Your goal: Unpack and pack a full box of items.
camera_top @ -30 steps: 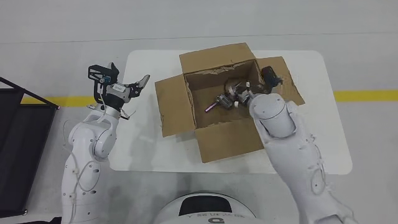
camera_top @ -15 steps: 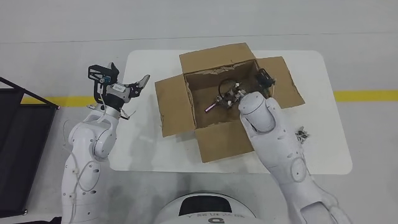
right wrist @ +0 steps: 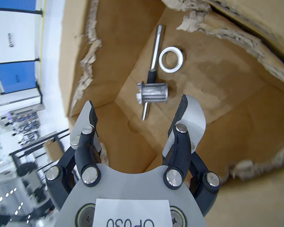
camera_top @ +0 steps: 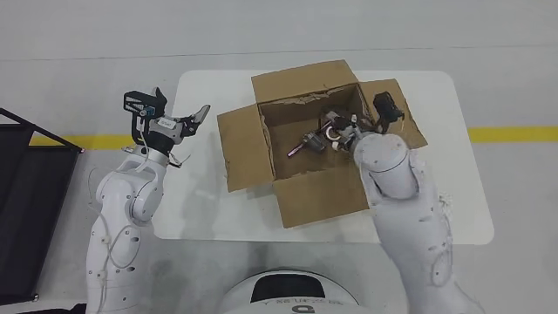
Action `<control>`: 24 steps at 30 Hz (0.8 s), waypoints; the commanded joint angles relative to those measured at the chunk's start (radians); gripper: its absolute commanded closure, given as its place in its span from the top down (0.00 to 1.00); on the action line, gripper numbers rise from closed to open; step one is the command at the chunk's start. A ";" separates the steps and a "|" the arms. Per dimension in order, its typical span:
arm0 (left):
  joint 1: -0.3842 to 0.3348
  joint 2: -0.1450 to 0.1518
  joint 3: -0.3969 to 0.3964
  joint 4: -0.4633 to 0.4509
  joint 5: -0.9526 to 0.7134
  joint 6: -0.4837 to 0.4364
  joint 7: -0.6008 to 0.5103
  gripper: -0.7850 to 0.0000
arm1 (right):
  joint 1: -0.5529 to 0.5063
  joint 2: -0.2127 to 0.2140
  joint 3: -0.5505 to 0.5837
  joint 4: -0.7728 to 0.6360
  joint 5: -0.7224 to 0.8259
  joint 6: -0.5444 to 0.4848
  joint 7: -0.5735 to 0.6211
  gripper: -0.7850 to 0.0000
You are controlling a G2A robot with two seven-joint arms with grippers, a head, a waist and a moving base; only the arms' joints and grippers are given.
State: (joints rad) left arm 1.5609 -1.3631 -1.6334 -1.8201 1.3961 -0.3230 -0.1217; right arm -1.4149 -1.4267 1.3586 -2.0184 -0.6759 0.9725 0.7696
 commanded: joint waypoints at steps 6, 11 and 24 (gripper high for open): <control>0.000 0.000 0.000 0.000 0.000 0.000 0.000 1.00 | -0.284 0.037 0.376 -0.324 0.224 -0.255 0.207 0.69; 0.000 0.000 0.000 0.000 0.000 0.000 0.000 1.00 | -0.398 0.040 0.640 -0.292 0.477 -0.426 0.246 0.68; 0.000 0.000 0.000 0.000 0.000 0.000 0.000 1.00 | -0.511 0.053 0.860 -0.135 0.599 -0.382 0.211 1.00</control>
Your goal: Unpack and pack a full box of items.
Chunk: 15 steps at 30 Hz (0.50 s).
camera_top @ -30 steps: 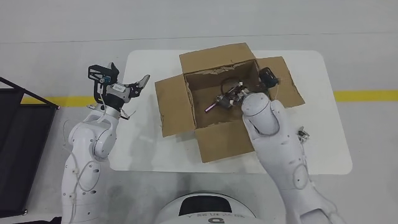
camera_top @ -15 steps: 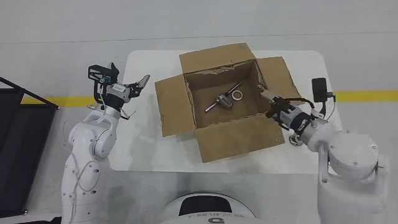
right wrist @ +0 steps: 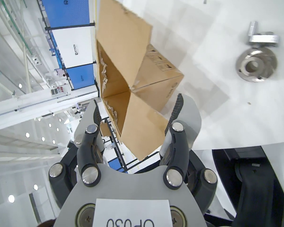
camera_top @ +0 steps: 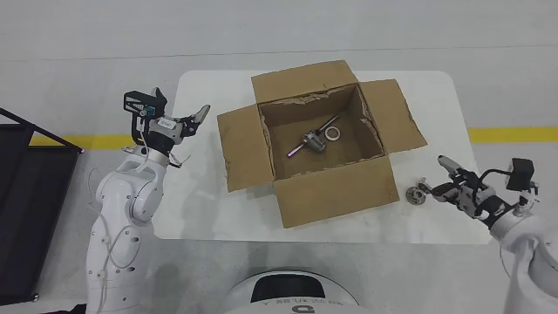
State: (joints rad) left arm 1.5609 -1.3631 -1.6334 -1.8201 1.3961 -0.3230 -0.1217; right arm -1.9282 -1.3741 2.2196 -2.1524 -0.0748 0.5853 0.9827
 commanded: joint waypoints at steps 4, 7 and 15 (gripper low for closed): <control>0.000 0.000 0.000 0.000 0.000 0.000 0.000 1.00 | 0.002 0.000 -0.001 -0.001 -0.002 0.005 -0.002 1.00; 0.000 0.000 0.000 0.000 0.000 0.000 0.000 1.00 | 0.003 0.000 -0.003 0.002 -0.005 0.004 -0.011 1.00; 0.000 0.000 0.000 0.000 0.000 0.000 0.000 1.00 | -0.061 0.020 -0.163 0.004 -0.357 0.052 -0.094 0.50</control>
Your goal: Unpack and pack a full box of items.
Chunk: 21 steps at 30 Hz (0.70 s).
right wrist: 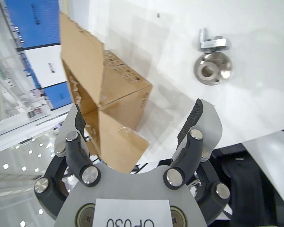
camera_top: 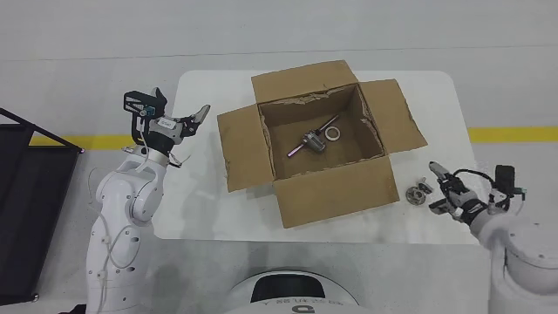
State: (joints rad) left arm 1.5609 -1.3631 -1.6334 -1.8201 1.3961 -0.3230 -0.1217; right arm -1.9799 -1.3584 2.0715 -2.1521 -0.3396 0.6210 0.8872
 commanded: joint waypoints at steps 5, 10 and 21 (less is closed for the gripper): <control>0.000 0.000 0.000 0.000 0.000 0.000 0.000 1.00 | 0.000 0.029 -0.111 0.041 -0.344 0.100 0.081 0.49; 0.000 0.000 0.000 0.000 0.000 0.000 0.000 1.00 | 0.069 0.039 -0.178 0.084 -0.442 0.169 0.106 0.36; 0.000 0.000 0.000 0.000 0.000 0.000 0.000 1.00 | 0.213 0.041 -0.318 0.225 -0.545 0.292 0.020 0.40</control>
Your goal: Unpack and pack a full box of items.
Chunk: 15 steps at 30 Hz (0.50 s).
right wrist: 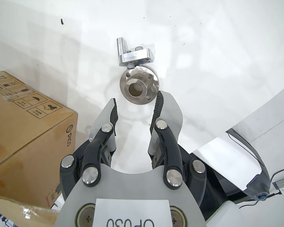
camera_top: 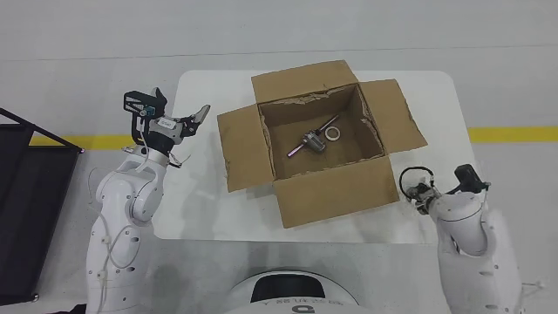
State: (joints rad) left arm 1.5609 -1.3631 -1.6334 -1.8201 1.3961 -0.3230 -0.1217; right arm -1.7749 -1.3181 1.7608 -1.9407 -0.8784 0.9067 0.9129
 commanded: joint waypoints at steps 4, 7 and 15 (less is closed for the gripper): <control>0.000 0.000 0.000 0.000 0.000 0.000 0.000 1.00 | 0.045 0.000 -0.040 0.063 -0.029 0.038 -0.038 0.35; 0.000 0.000 0.000 0.000 0.000 0.000 0.000 1.00 | 0.062 -0.001 -0.056 0.086 -0.044 0.060 -0.060 0.30; 0.000 0.000 0.000 0.000 0.000 0.000 0.000 1.00 | 0.066 0.004 -0.065 0.106 -0.051 0.067 -0.067 0.00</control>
State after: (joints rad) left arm 1.5609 -1.3631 -1.6334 -1.8201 1.3961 -0.3230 -0.1217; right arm -1.7059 -1.3152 1.6944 -1.8346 -0.9299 0.9769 0.8427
